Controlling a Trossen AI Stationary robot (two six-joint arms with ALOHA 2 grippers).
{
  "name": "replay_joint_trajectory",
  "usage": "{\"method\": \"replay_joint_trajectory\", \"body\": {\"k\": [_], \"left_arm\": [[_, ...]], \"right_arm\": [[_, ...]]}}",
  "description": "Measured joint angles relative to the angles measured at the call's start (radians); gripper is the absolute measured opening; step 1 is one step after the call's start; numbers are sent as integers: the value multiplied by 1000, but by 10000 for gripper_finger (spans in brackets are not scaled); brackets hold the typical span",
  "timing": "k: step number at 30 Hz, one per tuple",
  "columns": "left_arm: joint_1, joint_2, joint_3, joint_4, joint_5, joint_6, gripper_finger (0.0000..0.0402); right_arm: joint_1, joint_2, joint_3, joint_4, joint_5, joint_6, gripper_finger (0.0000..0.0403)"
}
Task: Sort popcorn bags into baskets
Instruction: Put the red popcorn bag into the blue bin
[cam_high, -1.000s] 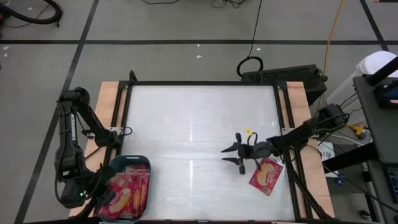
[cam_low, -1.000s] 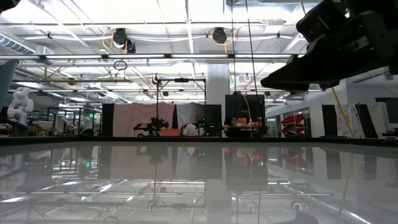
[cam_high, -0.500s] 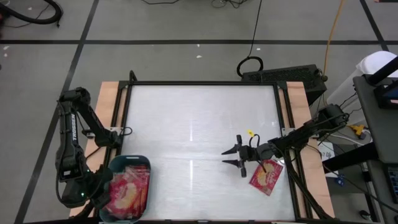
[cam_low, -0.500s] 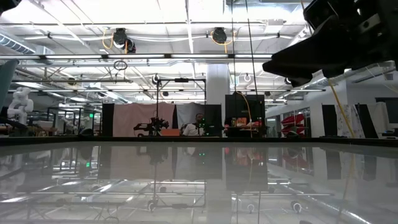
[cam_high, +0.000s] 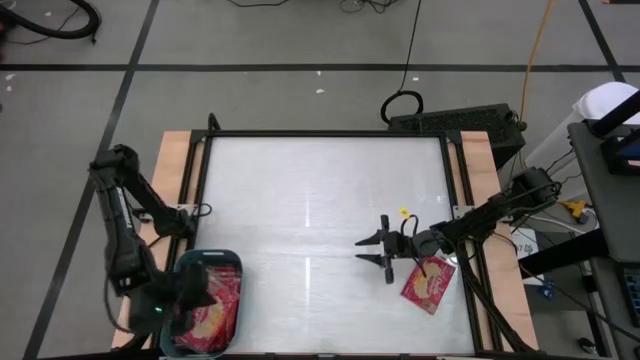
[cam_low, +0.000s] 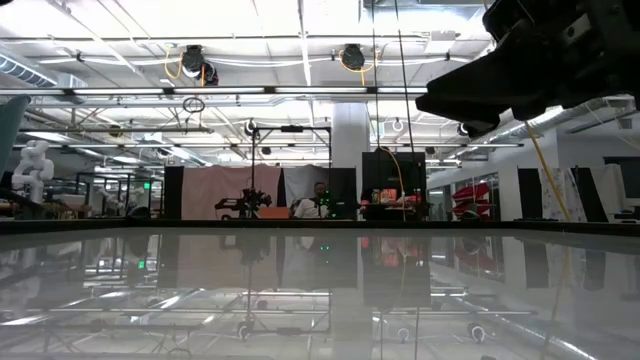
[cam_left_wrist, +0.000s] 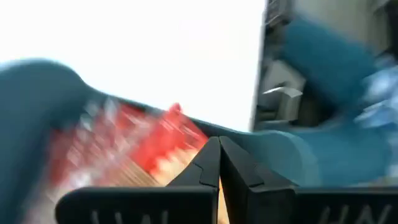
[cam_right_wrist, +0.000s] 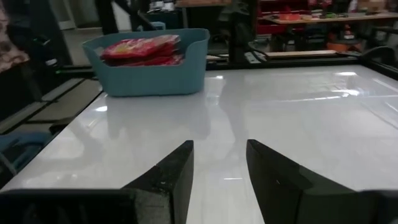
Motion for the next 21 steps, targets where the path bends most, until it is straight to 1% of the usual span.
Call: {"method": "replay_joint_trajectory", "body": {"k": [1, 4, 6, 8, 11, 15, 21], "left_arm": [[18, 21, 0, -5, 7, 62, 7], [58, 93, 0, -5, 73, 205, 10], [65, 140, -1, -5, 121, 260, 9], [73, 180, -1, -17, 167, 278, 5], [70, 209, -2, -59, 211, 238, 5], [28, 203, -1, -114, 241, 141, 8], [-54, 196, 0, -140, 242, 51, 4]], "right_arm": [[0, 0, 0, 0, 10, 8, 139], [0, 0, 0, -5, 25, 36, 139], [0, 0, 0, -7, 24, 60, 139], [1, 0, 0, -8, 23, 80, 139], [1, 0, 0, -8, 23, 104, 139], [15, 0, 21, -20, 29, 116, 139], [58, 0, 111, -161, 80, 111, 139]]}}
